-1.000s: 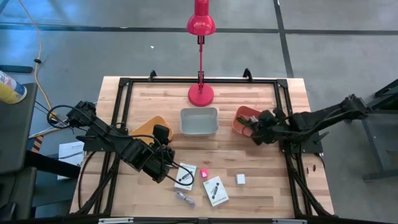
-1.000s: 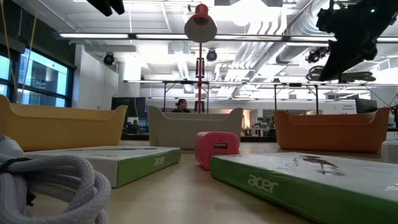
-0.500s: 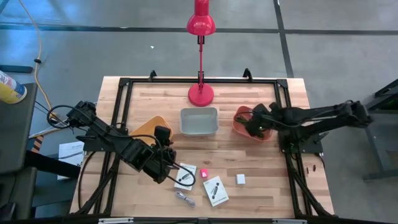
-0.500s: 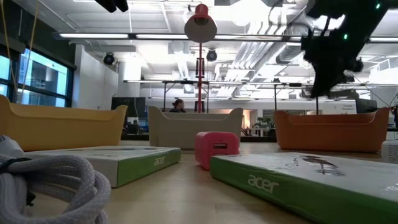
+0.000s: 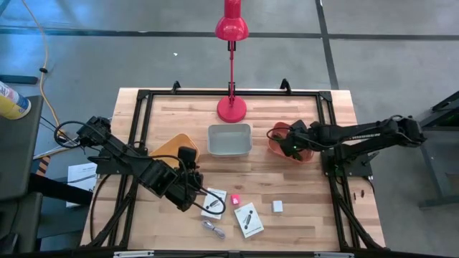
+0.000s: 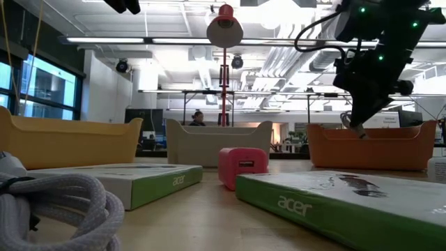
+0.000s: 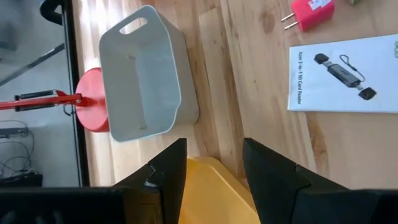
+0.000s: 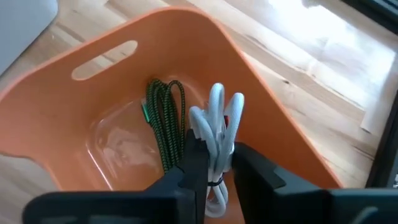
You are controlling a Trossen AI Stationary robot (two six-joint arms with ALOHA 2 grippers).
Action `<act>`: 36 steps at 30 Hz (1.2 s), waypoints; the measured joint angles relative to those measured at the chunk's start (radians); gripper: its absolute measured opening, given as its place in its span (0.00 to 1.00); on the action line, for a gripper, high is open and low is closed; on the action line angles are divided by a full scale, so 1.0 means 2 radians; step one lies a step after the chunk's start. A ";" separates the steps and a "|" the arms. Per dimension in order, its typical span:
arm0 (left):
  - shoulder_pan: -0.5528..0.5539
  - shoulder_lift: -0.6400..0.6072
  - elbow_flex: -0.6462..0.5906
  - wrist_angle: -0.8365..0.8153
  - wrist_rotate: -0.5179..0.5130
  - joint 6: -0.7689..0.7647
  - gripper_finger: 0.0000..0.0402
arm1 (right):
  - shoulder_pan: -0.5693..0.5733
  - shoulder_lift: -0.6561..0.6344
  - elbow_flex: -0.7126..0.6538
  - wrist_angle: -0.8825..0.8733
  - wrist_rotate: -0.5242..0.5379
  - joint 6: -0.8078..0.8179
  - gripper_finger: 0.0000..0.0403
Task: Pick and place items into bin
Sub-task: Put the white charger cable into the orange bin, then put the purple charger cable into the orange bin
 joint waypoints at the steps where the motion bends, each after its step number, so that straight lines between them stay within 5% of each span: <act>1: 0.000 0.000 0.000 0.001 0.003 0.000 0.36 | 0.001 0.000 0.000 0.000 0.002 0.000 0.18; 11: 0.000 0.000 0.000 0.003 0.045 -0.025 0.36 | 0.002 -0.004 0.003 0.006 -0.012 -0.039 0.40; 19: -0.004 0.000 0.000 0.037 0.146 0.031 0.36 | 0.055 -0.065 0.046 0.024 0.054 -0.117 0.53; 25: -0.030 0.014 0.000 0.134 0.152 0.071 0.36 | 0.112 -0.131 0.064 0.058 0.020 -0.190 0.55; 36: -0.059 0.100 0.000 0.225 0.188 0.084 0.36 | 0.234 -0.166 0.064 0.081 -0.042 -0.187 0.46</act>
